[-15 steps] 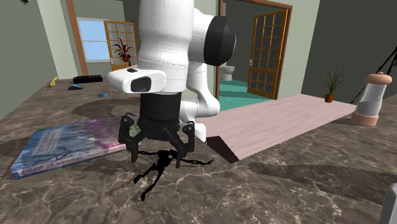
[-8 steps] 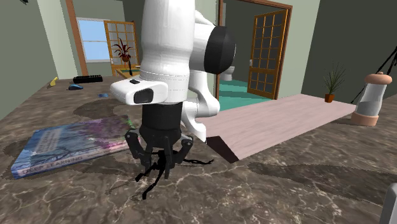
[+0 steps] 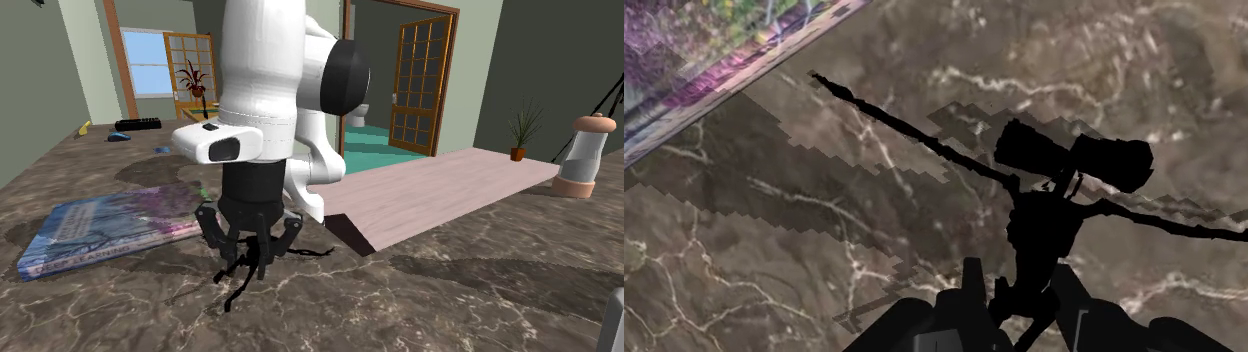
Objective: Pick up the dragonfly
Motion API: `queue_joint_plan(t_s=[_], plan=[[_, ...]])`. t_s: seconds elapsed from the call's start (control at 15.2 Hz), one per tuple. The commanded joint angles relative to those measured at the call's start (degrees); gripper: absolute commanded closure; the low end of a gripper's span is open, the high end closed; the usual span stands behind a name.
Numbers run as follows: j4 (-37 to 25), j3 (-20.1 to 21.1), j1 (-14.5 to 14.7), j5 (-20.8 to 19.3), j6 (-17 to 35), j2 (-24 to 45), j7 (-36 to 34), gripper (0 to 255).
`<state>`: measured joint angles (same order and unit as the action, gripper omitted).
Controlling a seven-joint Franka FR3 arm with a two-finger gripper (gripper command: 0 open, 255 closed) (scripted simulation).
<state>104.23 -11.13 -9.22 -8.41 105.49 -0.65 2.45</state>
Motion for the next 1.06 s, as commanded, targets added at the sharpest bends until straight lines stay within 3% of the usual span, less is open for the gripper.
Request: queue_joint_plan(t_s=[0.0,0.99], plan=[[-1.12,-0.03,-0.03,0.01,-1.17,0.02,0.16,255],[-12.56,0.03,0.03,0.46,-11.43,1.12,1.57,255]])
